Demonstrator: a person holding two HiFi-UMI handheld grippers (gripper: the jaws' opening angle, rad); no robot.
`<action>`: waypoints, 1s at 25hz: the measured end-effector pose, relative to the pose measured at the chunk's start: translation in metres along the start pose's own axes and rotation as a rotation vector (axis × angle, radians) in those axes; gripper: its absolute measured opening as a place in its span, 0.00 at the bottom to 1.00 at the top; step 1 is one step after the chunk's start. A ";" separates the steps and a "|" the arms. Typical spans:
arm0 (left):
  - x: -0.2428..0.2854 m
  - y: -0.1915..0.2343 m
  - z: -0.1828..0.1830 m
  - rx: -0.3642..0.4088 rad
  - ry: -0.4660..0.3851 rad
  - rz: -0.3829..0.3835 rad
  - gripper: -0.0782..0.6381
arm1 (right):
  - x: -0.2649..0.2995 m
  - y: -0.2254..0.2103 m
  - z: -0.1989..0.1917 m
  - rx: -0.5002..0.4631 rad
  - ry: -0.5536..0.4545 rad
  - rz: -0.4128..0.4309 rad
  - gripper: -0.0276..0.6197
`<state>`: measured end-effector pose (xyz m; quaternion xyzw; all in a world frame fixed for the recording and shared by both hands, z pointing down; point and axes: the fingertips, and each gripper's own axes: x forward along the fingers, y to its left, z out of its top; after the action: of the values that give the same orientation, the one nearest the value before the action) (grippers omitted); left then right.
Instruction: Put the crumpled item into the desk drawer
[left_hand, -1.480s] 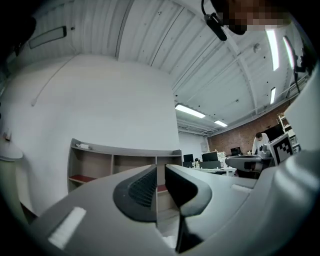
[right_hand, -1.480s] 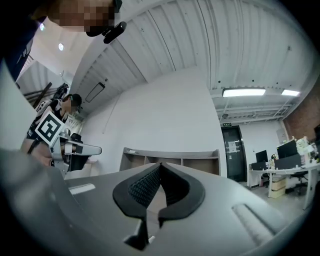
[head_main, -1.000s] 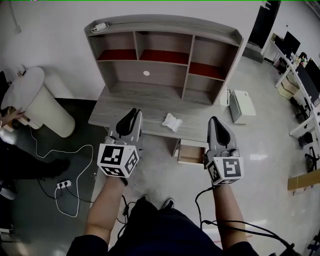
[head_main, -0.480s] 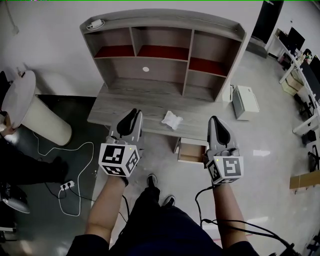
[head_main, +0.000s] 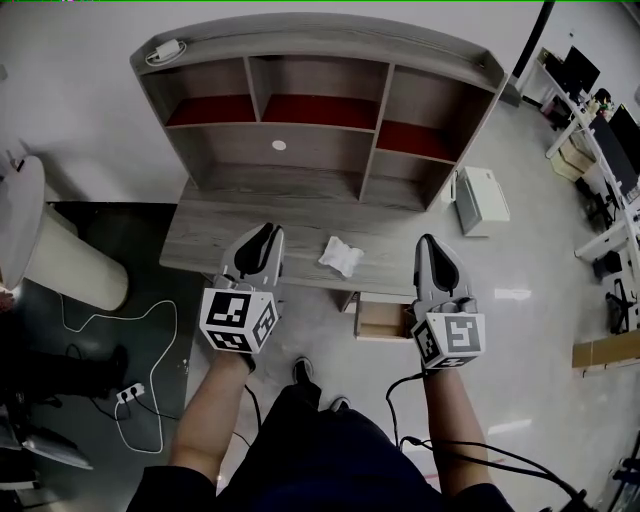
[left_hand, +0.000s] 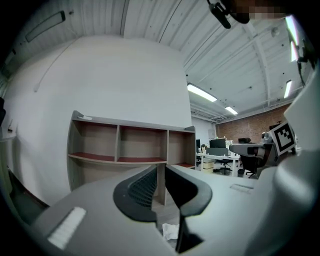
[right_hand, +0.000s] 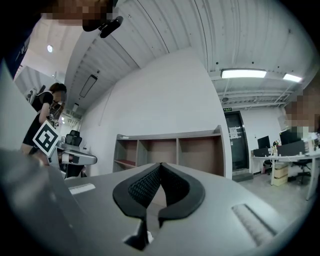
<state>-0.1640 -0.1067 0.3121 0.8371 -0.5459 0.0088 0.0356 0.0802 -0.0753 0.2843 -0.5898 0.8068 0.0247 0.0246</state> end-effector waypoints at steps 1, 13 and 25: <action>0.007 0.006 0.000 -0.002 -0.001 -0.007 0.18 | 0.008 0.002 0.000 -0.002 0.001 -0.004 0.05; 0.061 0.045 -0.019 -0.038 0.030 -0.091 0.18 | 0.059 0.016 -0.020 -0.028 0.068 -0.062 0.05; 0.109 0.033 -0.080 -0.029 0.162 -0.127 0.18 | 0.094 -0.005 -0.065 0.014 0.144 -0.033 0.05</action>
<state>-0.1480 -0.2134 0.3990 0.8660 -0.4870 0.0662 0.0922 0.0559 -0.1709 0.3427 -0.6030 0.7968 -0.0237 -0.0292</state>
